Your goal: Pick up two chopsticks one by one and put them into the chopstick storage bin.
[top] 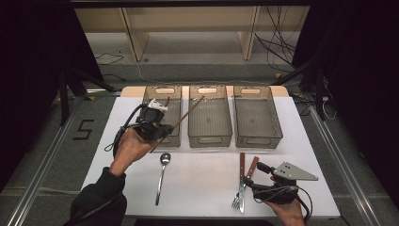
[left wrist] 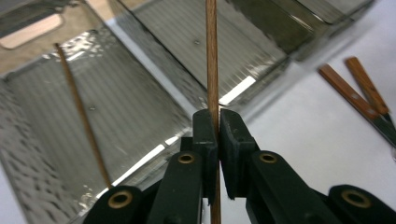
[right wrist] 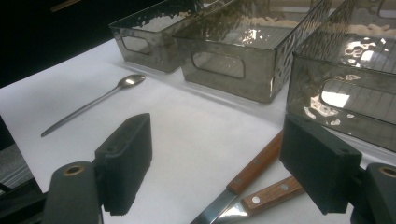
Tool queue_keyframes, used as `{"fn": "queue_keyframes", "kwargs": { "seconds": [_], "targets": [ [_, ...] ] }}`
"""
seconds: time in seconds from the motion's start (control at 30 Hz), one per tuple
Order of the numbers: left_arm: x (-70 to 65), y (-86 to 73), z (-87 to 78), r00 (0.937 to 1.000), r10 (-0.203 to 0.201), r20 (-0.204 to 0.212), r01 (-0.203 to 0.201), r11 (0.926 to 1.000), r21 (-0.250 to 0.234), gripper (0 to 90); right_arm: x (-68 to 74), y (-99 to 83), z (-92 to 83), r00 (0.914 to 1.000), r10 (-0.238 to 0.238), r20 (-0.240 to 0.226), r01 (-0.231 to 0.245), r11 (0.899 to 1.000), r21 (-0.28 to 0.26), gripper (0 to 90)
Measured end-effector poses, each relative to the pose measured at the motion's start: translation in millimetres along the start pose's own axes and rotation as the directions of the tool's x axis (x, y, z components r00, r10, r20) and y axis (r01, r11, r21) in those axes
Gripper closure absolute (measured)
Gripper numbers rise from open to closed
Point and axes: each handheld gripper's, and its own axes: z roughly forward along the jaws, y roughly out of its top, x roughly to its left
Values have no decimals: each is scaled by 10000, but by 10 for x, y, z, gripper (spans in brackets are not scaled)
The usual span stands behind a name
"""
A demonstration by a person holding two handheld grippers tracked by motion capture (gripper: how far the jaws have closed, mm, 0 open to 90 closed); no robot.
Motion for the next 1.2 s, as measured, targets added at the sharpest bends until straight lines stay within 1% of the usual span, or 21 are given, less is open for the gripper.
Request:
{"fn": "queue_keyframes", "kwargs": {
  "seconds": [0.03,0.07,0.13,0.17,0.2,0.23,0.27,0.4,0.43,0.47,0.5,0.57,0.6,0.63,0.7,0.73,0.8,0.87,0.97,1.13,1.2],
  "targets": [
    [44,11,13,10000,-70,-55,70,10000,17,853,-1,0,0,10000,9,2,-9,10000,-1,261],
    [44,11,13,10000,-70,-55,70,10000,17,853,-1,0,0,10000,9,2,-9,10000,-1,261],
    [134,31,39,9996,-151,-219,153,9998,86,854,-2,-1,0,10000,22,-2,-22,10000,-6,261],
    [177,41,58,9992,-291,-258,293,9996,47,853,-2,-1,0,10000,22,-4,-22,10000,-7,261],
    [281,61,91,9980,-522,-358,525,9986,52,853,-2,-1,1,10000,22,-10,-22,10000,-7,261],
    [281,61,91,9980,-522,-358,525,9986,52,853,-3,-1,0,10000,19,-8,-19,10000,1,261],
    [381,79,119,9959,-757,-501,760,9971,34,853,-2,-1,0,10000,23,-5,-23,10000,-6,261],
    [560,102,166,9904,-1198,-692,1201,9928,-1,853,-8,-2,0,10000,24,-15,-24,10000,-18,261],
    [560,102,166,9904,-1198,-692,1201,9928,-1,853,-8,-2,0,10000,51,-12,-51,10000,-7,261],
    [639,107,194,9871,-1398,-782,1400,9901,-30,853,-8,-3,0,10000,30,-15,-30,10000,-13,261],
    [675,109,209,9860,-1456,-814,1462,9893,4,853,-7,-2,0,10000,27,-14,-27,10000,-20,261],
    [704,108,223,9846,-1543,-825,1545,9880,-34,853,-8,-2,-1,10000,25,-15,-25,10000,-23,261],
    [761,108,249,9829,-1614,-886,1620,9868,-15,853,-9,-2,-2,10000,27,-11,-27,10000,-21,261],
    [761,108,249,9829,-1614,-886,1620,9868,-15,853,-8,-2,-3,10000,45,-9,-45,10000,-19,261],
    [835,103,290,9787,-1781,-1019,1786,9839,-41,852,-9,-2,-3,10000,34,-14,-34,10000,-27,261],
    [835,103,290,9787,-1781,-1019,1786,9839,-41,852,-9,-2,-3,10000,41,-9,-41,10000,-19,261],
    [906,91,336,9742,-1947,-1141,1950,9808,-84,852,-8,-2,-4,10000,26,-21,-26,10000,-24,261],
    [927,87,348,9733,-1970,-1177,1974,9803,-83,852,-8,-2,-3,10000,34,-23,-34,10000,-25,261],
    [997,70,402,9691,-2120,-1259,2120,9772,-133,852,-9,-1,-5,10000,29,-13,-29,10000,-30,261],
    [1054,47,453,9671,-2173,-1324,2181,9759,-83,852,-10,-2,-7,10000,29,-12,-29,10000,-32,261],
    [1073,39,471,9685,-2118,-1309,2138,9769,10,852,-12,-2,-5,10000,40,-13,-40,10000,-30,261]
  ]
}}
